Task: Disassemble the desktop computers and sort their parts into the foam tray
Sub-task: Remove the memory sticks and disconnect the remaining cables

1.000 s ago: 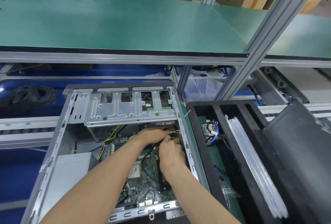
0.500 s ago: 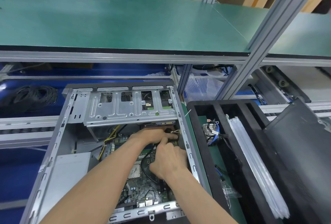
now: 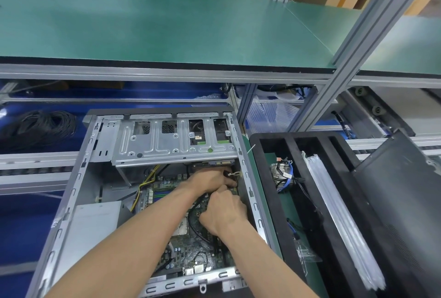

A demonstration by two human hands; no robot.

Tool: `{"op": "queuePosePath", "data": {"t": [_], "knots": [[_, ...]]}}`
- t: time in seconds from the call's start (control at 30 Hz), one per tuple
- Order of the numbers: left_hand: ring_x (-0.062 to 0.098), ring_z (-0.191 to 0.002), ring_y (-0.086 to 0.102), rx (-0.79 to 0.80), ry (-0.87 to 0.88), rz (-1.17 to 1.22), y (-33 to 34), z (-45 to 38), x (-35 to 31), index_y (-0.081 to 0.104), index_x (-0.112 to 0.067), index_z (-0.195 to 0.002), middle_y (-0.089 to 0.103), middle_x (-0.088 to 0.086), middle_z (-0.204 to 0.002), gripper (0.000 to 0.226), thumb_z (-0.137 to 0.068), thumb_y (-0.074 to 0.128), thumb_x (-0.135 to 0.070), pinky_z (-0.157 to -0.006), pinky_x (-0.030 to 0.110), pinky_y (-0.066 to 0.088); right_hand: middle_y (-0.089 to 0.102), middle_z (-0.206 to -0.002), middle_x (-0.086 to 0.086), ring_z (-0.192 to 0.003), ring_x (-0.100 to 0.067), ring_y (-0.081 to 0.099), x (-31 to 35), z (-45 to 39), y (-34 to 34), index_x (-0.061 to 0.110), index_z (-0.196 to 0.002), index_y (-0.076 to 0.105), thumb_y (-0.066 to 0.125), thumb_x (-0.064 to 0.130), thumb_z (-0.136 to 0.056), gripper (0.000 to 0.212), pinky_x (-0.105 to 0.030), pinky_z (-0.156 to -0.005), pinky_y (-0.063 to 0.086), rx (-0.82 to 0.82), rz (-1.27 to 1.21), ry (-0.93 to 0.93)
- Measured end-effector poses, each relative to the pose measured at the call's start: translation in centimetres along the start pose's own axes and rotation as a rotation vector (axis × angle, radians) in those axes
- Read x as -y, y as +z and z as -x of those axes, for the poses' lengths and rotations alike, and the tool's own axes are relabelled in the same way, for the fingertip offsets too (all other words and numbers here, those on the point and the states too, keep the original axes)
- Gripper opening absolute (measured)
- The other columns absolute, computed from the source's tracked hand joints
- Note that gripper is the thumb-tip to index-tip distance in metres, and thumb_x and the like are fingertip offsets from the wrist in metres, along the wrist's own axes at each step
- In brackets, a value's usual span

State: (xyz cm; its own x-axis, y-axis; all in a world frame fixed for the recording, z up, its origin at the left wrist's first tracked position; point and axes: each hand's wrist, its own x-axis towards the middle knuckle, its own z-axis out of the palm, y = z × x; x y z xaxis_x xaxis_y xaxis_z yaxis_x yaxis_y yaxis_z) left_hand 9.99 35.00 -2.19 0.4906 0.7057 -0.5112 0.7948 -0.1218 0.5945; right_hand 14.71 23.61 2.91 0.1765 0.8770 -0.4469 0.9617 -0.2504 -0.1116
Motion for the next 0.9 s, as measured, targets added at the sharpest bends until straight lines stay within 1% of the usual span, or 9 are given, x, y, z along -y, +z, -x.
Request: {"op": "queuePosePath", "data": {"t": [0.13, 0.23, 0.3, 0.47, 0.5, 0.6, 0.7, 0.83, 0.9], "knots": [[0.016, -0.116, 0.058, -0.009, 0.0, -0.025, -0.5, 0.5, -0.1, 0.058, -0.03, -0.136, 0.063, -0.001, -0.133, 0.054, -0.09, 0.063, -0.059, -0.084, 0.023, 0.041, 0.057, -0.126, -0.016, -0.118, -0.034, 0.058, 0.0, 0.0, 0.1, -0.002, -0.135, 0.037, 0.058, 0.028, -0.089, 0.059, -0.041, -0.084, 0.05, 0.005, 0.007, 0.009], [0.01, -0.103, 0.059, -0.041, -0.027, -0.034, -0.3, 0.8, 0.1, 0.067, -0.032, -0.121, 0.069, -0.006, -0.119, 0.044, -0.09, 0.059, -0.062, -0.078, 0.023, 0.042, 0.057, -0.127, -0.016, -0.118, -0.035, 0.058, 0.0, -0.1, 0.1, -0.002, -0.135, 0.037, 0.057, 0.027, -0.089, 0.059, -0.041, -0.085, 0.05, 0.01, 0.02, -0.002], [0.008, -0.101, 0.059, -0.067, -0.032, -0.04, -0.2, 1.1, 0.0, 0.07, -0.034, -0.113, 0.069, -0.01, -0.111, 0.041, -0.089, 0.059, -0.064, -0.078, 0.022, 0.042, 0.057, -0.127, -0.016, -0.118, -0.035, 0.057, 0.0, -0.1, 0.0, -0.002, -0.135, 0.038, 0.056, 0.026, -0.09, 0.057, -0.041, -0.085, 0.05, 0.015, 0.018, -0.005], [0.011, -0.119, 0.057, -0.025, 0.034, -0.131, -0.6, 1.7, -0.2, 0.057, -0.036, -0.134, 0.061, -0.01, -0.135, 0.045, -0.096, 0.051, -0.059, -0.098, 0.023, 0.043, 0.057, -0.125, -0.016, -0.117, -0.035, 0.057, 0.0, 0.0, -0.1, -0.002, -0.133, 0.04, 0.057, 0.025, -0.09, 0.054, -0.042, -0.086, 0.051, 0.02, 0.03, -0.011], [0.01, -0.118, 0.057, -0.027, 0.042, -0.116, -0.5, 1.6, -0.1, 0.058, -0.035, -0.134, 0.062, -0.008, -0.134, 0.045, -0.096, 0.052, -0.058, -0.096, 0.023, 0.044, 0.057, -0.125, -0.016, -0.117, -0.034, 0.058, 0.0, 0.0, -0.1, -0.002, -0.133, 0.039, 0.057, 0.025, -0.09, 0.055, -0.041, -0.086, 0.051, 0.021, 0.026, -0.007], [0.011, -0.11, 0.059, -0.101, 0.019, -0.081, -0.3, 1.9, -0.2, 0.063, -0.031, -0.131, 0.066, -0.004, -0.128, 0.04, -0.097, 0.054, -0.051, -0.071, 0.018, 0.039, 0.058, -0.125, -0.015, -0.117, -0.034, 0.059, 0.0, 0.0, -0.1, -0.002, -0.134, 0.038, 0.059, 0.027, -0.09, 0.056, -0.04, -0.084, 0.051, 0.029, 0.015, -0.011], [0.005, -0.103, 0.054, -0.056, 0.037, -0.074, -0.4, 2.2, -0.3, 0.062, -0.036, -0.133, 0.064, -0.01, -0.13, 0.04, -0.099, 0.05, -0.053, -0.073, 0.017, 0.034, 0.056, -0.127, -0.016, -0.118, -0.034, 0.058, 0.0, 0.0, -0.1, -0.002, -0.135, 0.038, 0.059, 0.028, -0.091, 0.057, -0.04, -0.085, 0.051, 0.029, 0.025, -0.014], [0.004, -0.097, 0.055, -0.091, 0.023, -0.013, -0.6, 2.3, -0.4, 0.066, -0.035, -0.115, 0.068, -0.008, -0.12, 0.031, -0.093, 0.059, -0.056, -0.066, 0.013, 0.036, 0.056, -0.127, -0.016, -0.119, -0.034, 0.058, 0.0, 0.0, -0.1, -0.002, -0.136, 0.038, 0.059, 0.028, -0.091, 0.058, -0.04, -0.086, 0.052, 0.035, 0.025, -0.011], [0.008, -0.101, 0.058, -0.09, -0.029, -0.068, -0.4, 2.7, -0.4, 0.065, -0.037, -0.119, 0.067, -0.005, -0.125, 0.031, -0.097, 0.054, -0.054, -0.075, 0.013, 0.042, 0.057, -0.127, -0.016, -0.118, -0.034, 0.058, 0.0, -0.1, 0.1, -0.001, -0.136, 0.036, 0.059, 0.028, -0.091, 0.059, -0.04, -0.086, 0.052, 0.038, 0.005, -0.002]]}}
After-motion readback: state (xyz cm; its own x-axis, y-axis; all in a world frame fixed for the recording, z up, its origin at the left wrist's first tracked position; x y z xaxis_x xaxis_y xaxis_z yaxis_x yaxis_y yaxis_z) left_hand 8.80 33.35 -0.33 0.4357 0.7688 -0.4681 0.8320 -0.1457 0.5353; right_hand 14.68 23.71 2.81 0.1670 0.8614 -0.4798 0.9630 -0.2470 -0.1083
